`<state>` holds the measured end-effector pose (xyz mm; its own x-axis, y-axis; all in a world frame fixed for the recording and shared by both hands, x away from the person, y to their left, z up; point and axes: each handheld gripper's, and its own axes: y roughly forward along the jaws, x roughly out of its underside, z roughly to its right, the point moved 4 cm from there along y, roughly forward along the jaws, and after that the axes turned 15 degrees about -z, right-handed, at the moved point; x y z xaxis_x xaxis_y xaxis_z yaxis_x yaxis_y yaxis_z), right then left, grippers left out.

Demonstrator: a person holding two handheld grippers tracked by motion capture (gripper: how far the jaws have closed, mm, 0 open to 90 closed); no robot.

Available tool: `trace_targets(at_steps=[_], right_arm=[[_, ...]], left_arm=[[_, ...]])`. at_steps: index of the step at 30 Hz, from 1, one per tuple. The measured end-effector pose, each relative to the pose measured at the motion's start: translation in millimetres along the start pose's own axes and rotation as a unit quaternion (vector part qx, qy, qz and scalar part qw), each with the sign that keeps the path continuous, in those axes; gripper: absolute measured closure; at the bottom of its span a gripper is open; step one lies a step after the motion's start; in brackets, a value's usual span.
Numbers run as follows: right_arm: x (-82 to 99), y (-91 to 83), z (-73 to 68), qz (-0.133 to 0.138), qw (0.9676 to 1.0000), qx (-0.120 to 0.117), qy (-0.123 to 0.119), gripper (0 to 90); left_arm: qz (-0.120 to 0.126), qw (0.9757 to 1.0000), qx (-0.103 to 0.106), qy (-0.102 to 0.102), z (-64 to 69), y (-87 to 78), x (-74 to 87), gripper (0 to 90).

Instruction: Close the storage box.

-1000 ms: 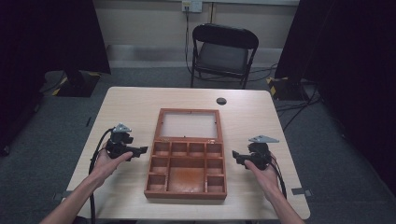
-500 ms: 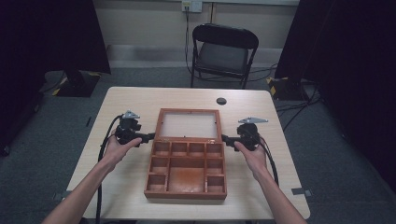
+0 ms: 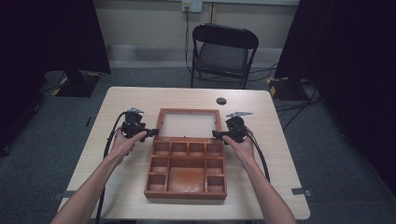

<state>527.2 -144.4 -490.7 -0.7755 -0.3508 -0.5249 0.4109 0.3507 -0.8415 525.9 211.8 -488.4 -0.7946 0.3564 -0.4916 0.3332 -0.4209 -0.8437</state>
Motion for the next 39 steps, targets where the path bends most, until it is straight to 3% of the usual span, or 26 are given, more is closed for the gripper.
trace_targets(at_steps=[2, 9, 13, 20, 25, 33, 35, 39], right_arm=[[0.3, 1.9, 0.1, 0.003, 0.9999, -0.006, 0.009, 16.8], [-1.7, 9.1, -2.0, 0.013, 0.9995, -0.019, 0.023, 13.6], [-4.2, 19.1, -6.9, 0.021, 0.9975, -0.051, 0.044, 13.3], [-7.0, 24.2, -13.2, 0.029, 0.9975, -0.051, 0.038, 10.7], [-4.8, 27.9, -8.7, 0.022, 0.9934, -0.087, 0.071, 10.5], [-3.7, 30.8, -9.4, 0.022, 0.9905, -0.106, 0.085, 11.1], [-3.1, 31.6, -9.6, 0.010, 0.9872, -0.128, 0.094, 11.2], [-3.0, 31.6, -10.2, 0.013, 0.9877, -0.129, 0.087, 11.6]], left_arm=[[-0.002, 0.9999, 0.011, -0.008, 1.1, 3.4, -0.2, 19.8], [-0.003, 0.9999, 0.014, -0.009, 8.2, 12.8, -4.3, 17.4], [-0.004, 0.9996, 0.023, -0.014, 11.4, 17.8, -6.9, 14.6], [-0.002, 0.9994, 0.032, -0.012, 16.2, 23.1, -10.5, 14.5], [-0.003, 0.9991, 0.041, -0.012, 22.1, 28.6, -13.2, 10.6], [-0.001, 0.9979, 0.061, -0.023, 26.1, 35.3, -13.2, 5.8], [-0.003, 0.9980, 0.059, -0.025, 27.1, 36.7, -13.6, 4.6], [-0.006, 0.9967, 0.073, -0.033, 26.6, 38.9, -13.6, 3.3]])
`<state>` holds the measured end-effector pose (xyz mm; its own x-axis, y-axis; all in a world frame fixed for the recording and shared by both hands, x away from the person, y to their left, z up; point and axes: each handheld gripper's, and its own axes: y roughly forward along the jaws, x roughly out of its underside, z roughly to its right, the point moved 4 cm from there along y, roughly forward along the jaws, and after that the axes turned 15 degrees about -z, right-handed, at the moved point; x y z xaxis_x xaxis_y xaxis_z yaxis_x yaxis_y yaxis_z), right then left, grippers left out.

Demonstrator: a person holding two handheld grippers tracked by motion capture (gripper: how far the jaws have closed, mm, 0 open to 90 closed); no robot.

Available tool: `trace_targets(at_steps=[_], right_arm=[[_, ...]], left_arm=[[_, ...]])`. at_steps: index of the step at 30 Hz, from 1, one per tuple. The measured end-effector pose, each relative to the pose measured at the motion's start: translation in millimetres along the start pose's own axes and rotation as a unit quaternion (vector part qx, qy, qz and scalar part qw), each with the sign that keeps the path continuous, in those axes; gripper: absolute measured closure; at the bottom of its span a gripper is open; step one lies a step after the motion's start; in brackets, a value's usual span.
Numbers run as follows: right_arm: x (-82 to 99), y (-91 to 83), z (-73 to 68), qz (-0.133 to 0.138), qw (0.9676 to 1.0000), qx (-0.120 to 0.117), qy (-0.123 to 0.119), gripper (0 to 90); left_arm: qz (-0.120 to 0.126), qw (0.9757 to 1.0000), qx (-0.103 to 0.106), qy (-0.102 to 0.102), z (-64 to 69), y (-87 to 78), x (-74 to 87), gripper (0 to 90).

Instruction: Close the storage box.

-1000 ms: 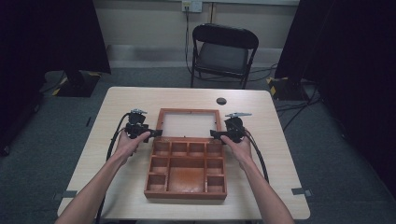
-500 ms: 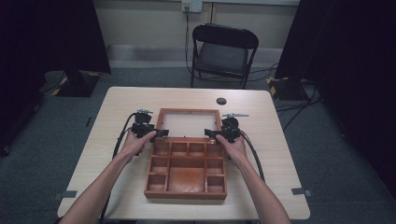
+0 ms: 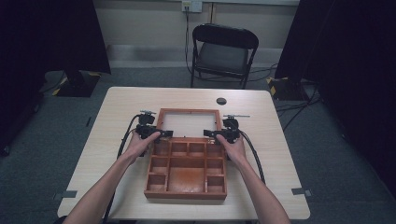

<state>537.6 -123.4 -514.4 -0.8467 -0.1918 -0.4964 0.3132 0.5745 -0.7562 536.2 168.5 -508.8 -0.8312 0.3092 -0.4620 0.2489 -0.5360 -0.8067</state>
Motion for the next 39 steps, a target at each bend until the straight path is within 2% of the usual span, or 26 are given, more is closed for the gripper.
trace_targets(at_steps=[3, 9, 12, 14, 15, 18, 21, 26, 30, 36, 39], right_arm=[[0.8, -0.5, -0.6, 0.003, 1.0000, 0.004, -0.001, 11.9], [3.1, -2.2, -2.0, 0.015, 0.9997, 0.017, -0.004, 12.3], [3.7, -2.9, -2.2, 0.017, 0.9997, 0.018, -0.004, 12.5], [3.8, -3.3, -2.4, 0.019, 0.9996, 0.018, -0.005, 12.6], [3.8, -3.3, -2.4, 0.019, 0.9996, 0.018, -0.005, 12.6], [2.4, -5.2, -3.8, 0.029, 0.9991, 0.025, -0.019, 13.5], [0.2, -11.6, -4.4, 0.042, 0.9982, 0.034, -0.027, 21.0], [-2.0, -18.9, -7.1, 0.063, 0.9967, 0.046, -0.023, 27.0], [-3.8, -25.2, -9.8, 0.079, 0.9960, 0.037, -0.022, 27.2], [-7.2, -37.0, -13.9, 0.103, 0.9940, 0.025, -0.025, 31.3], [-8.4, -41.5, -14.9, 0.107, 0.9937, 0.024, -0.026, 36.0]], left_arm=[[0.001, 0.9999, 0.012, -0.005, -1.4, 1.2, 0.6, 2.9], [0.004, 0.9998, 0.017, -0.004, -2.4, 1.9, 1.1, 4.0], [0.003, 0.9996, 0.027, -0.010, -1.6, 2.3, 1.2, 5.2], [0.003, 0.9988, 0.046, -0.016, -2.8, 2.6, 2.1, 8.5], [0.002, 0.9988, 0.047, -0.013, -3.0, 2.3, 2.0, 8.5], [0.005, 0.9993, 0.036, -0.001, -0.2, -0.9, -0.4, 9.5], [0.006, 0.9996, 0.027, 0.010, 2.6, -5.0, -2.7, 13.0], [0.009, 0.9996, 0.012, 0.025, 5.9, -9.0, -4.8, 13.7], [0.016, 0.9992, -0.003, 0.037, 7.6, -16.3, -6.8, 17.5], [0.046, 0.9981, -0.008, 0.039, 8.7, -27.8, -7.2, 28.8], [0.050, 0.9978, -0.009, 0.042, 9.8, -32.6, -7.1, 30.7]])
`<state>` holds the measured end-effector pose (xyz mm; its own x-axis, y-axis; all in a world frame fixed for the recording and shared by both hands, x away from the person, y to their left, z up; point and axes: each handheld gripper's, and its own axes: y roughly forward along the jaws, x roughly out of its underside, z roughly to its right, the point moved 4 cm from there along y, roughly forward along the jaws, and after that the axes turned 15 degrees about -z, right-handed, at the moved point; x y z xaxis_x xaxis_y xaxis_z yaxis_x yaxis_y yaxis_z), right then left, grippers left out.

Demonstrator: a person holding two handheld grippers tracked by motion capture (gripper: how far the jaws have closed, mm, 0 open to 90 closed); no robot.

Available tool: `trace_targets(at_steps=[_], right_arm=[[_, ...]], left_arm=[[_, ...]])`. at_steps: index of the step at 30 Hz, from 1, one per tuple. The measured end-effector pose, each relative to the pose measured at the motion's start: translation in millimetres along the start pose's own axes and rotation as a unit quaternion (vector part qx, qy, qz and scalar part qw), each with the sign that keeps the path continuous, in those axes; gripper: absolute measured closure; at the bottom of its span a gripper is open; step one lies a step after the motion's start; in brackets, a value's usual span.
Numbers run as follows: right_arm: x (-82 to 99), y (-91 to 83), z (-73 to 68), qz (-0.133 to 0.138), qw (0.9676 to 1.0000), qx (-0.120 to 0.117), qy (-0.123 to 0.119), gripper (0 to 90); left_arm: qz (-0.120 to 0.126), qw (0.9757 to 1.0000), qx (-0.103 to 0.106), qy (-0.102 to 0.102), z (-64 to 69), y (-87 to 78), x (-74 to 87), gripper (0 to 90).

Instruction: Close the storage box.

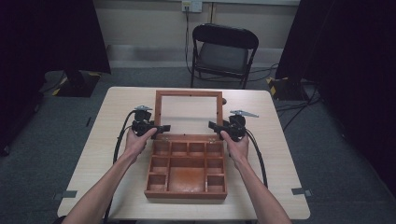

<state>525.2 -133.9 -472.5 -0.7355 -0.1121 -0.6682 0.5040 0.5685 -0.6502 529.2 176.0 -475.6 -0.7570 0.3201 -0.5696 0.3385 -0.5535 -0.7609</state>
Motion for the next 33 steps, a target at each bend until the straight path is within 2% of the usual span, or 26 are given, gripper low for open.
trace_targets(at_steps=[3, 8, 13, 16, 17, 18, 22, 24, 27, 29, 33], right_arm=[[-1.5, -5.4, -0.5, 0.003, 1.0000, -0.004, -0.003, 39.0], [-4.6, -12.3, -3.2, 0.007, 0.9999, -0.004, -0.008, 43.4], [-6.6, -17.0, -4.4, 0.008, 0.9999, 0.000, -0.009, 47.5], [-10.4, -24.2, -6.9, 0.011, 0.9998, -0.002, -0.014, 49.8], [-10.7, -26.3, -7.5, 0.011, 0.9998, -0.005, -0.017, 50.3], [-10.1, -30.1, -8.8, 0.011, 0.9996, -0.007, -0.026, 51.7], [-10.6, -38.3, -12.5, 0.009, 0.9991, -0.012, -0.039, 52.6], [-9.8, -40.7, -15.9, 0.010, 0.9989, -0.006, -0.045, 53.3], [-9.6, -42.9, -16.4, 0.011, 0.9991, -0.007, -0.041, 54.2], [-9.4, -45.2, -17.8, 0.011, 0.9990, -0.007, -0.043, 54.5], [-8.8, -49.4, -20.8, 0.014, 0.9985, -0.009, -0.052, 53.4]], left_arm=[[0.010, 0.9999, 0.005, 0.000, -0.3, -5.4, -0.7, 35.5], [0.017, 0.9998, -0.002, 0.007, 1.8, -9.5, -2.8, 37.9], [0.023, 0.9997, 0.006, 0.007, 3.0, -14.4, -3.4, 40.5], [0.024, 0.9996, 0.007, 0.016, 7.3, -20.6, -2.7, 40.6], [0.022, 0.9994, 0.002, 0.025, 9.0, -24.6, -2.2, 41.2], [0.020, 0.9994, 0.001, 0.029, 9.9, -26.8, -1.9, 43.5], [0.024, 0.9991, 0.005, 0.034, 14.5, -33.0, -0.5, 43.8], [0.027, 0.9991, 0.009, 0.033, 14.7, -35.6, -0.2, 44.9], [0.034, 0.9989, 0.013, 0.031, 16.4, -38.1, 0.3, 45.9], [0.033, 0.9987, 0.012, 0.038, 16.2, -40.1, 0.8, 47.2], [0.043, 0.9983, 0.014, 0.037, 19.5, -45.5, 1.1, 48.4]])
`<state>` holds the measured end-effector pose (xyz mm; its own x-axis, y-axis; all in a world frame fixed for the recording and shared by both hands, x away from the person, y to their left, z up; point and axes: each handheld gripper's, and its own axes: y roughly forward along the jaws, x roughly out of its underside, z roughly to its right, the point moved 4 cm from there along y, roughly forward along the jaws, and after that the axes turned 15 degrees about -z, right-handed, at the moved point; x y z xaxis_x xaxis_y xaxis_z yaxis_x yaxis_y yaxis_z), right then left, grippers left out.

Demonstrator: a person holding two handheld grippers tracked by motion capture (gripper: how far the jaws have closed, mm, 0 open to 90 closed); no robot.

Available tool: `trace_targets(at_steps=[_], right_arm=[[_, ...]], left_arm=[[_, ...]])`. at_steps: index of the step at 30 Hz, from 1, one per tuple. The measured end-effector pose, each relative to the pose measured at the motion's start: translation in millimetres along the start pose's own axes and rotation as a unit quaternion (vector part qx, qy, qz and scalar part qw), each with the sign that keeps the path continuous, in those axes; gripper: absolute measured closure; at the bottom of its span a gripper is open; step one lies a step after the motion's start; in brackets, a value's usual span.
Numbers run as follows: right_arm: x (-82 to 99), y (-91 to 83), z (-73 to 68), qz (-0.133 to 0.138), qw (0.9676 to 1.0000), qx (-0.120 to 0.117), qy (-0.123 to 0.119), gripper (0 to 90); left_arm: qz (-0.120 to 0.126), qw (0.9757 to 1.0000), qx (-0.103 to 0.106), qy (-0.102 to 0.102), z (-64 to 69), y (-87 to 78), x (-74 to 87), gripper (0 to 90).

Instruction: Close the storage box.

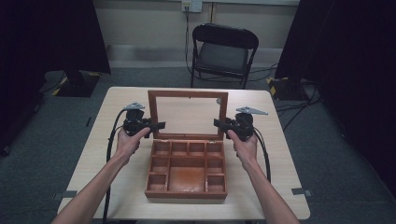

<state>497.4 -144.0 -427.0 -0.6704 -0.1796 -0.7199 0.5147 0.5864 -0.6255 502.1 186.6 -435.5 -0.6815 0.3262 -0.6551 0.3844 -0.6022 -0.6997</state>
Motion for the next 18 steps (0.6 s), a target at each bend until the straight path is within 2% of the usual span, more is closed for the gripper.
trace_targets(at_steps=[6, 10, 15, 18], right_arm=[[4.6, -5.4, -2.4, -0.002, 0.9999, -0.008, -0.007, 52.4], [6.9, -8.6, -4.0, -0.003, 0.9999, -0.011, -0.010, 51.0], [5.0, -9.5, -3.7, -0.001, 0.9999, -0.013, -0.010, 38.3], [1.7, -10.7, -5.4, 0.003, 0.9998, -0.008, -0.018, 35.7]], left_arm=[[0.010, 0.9999, 0.005, 0.008, 5.3, -6.9, -0.1, 48.4], [0.007, 0.9998, 0.002, 0.021, 7.6, -9.9, 1.3, 48.7], [0.008, 0.9997, 0.003, 0.024, 10.1, -12.4, 3.4, 49.4], [0.007, 0.9997, 0.003, 0.024, 11.2, -14.0, 3.8, 49.5]])
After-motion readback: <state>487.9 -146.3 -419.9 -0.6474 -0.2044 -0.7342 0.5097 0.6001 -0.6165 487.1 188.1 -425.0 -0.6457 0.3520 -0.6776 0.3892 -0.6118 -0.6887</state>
